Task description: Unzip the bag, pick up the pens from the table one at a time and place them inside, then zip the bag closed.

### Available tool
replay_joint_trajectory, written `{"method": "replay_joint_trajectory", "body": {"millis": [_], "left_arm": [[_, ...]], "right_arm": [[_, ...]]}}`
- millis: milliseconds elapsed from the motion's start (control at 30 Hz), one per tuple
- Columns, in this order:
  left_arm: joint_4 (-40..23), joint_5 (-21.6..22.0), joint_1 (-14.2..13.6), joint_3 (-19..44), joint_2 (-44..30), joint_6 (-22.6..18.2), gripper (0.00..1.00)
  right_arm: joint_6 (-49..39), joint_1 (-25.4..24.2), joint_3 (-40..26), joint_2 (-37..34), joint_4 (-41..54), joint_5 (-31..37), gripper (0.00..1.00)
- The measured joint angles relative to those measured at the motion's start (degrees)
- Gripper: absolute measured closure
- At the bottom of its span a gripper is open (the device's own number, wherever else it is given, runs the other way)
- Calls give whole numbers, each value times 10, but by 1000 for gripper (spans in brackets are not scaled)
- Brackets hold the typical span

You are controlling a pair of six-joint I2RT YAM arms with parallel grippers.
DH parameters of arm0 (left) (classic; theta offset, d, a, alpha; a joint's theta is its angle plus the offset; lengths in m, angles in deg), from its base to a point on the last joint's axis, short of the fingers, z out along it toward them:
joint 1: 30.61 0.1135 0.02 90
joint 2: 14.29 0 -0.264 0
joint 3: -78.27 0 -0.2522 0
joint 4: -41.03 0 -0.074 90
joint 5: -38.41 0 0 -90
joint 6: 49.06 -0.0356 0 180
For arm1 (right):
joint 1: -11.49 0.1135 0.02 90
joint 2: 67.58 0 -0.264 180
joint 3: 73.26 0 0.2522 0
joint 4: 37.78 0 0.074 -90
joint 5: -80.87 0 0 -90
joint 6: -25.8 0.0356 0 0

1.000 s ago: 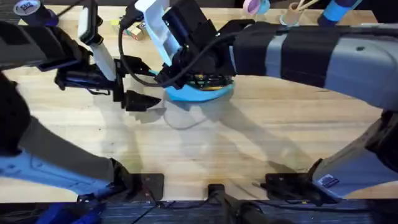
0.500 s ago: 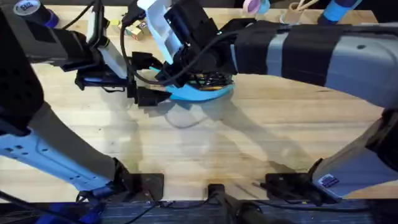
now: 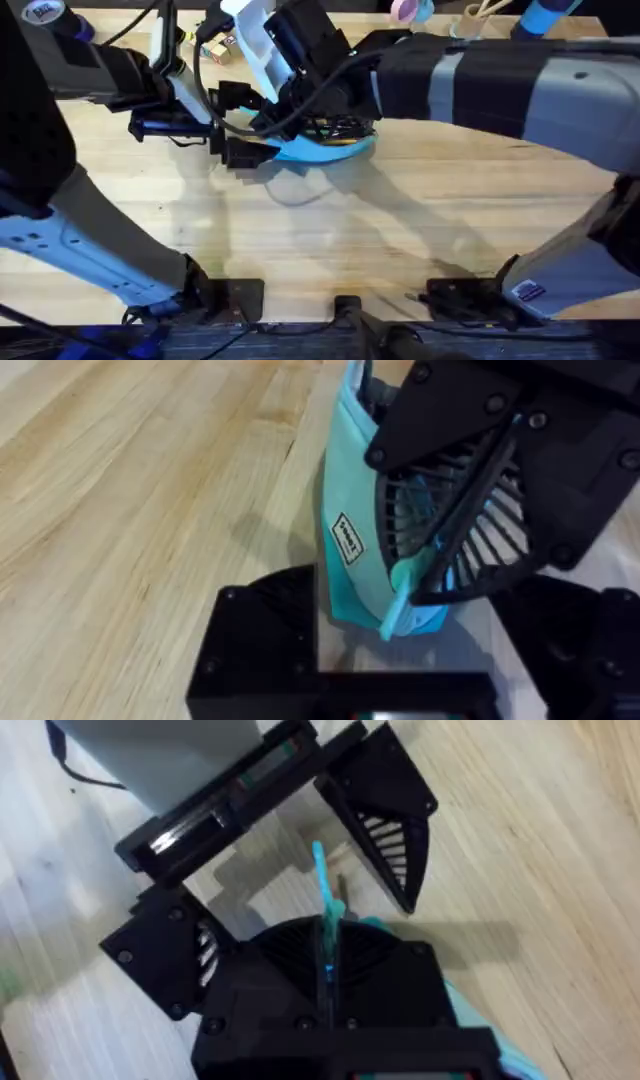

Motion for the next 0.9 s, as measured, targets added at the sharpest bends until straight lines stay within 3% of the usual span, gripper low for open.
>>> {"method": "replay_joint_trajectory", "body": {"millis": [133, 200, 367, 533, 900], "left_arm": [[4, 6, -9, 0, 0, 6, 112], [10, 12, -16, 0, 0, 10, 204], [24, 23, -31, 0, 0, 31, 628], [28, 27, -32, 0, -1, 35, 915], [30, 20, -32, 0, -4, 38, 956]], "right_arm": [[0, 0, 0, 0, 0, 0, 970], [0, 0, 0, 0, 0, 0, 970], [0, 0, 0, 0, 0, 0, 972], [0, -1, 0, 0, -1, 3, 971], [1, -27, 0, 0, 0, -25, 971]]}}
